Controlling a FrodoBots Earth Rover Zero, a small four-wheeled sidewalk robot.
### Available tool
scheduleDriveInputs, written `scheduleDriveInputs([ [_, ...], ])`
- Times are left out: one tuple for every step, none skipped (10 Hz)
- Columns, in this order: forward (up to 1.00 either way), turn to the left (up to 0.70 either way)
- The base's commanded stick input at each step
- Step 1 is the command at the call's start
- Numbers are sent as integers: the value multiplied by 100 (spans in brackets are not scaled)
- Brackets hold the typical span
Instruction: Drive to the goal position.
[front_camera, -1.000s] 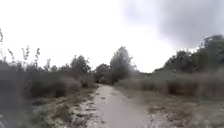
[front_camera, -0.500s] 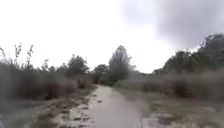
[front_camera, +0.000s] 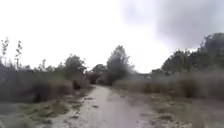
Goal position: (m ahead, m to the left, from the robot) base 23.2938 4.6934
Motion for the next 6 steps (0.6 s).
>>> scheduleDriveInputs([
  [85, 34],
  [85, 32],
  [85, 15],
  [85, 0],
  [85, 0],
  [85, 0],
])
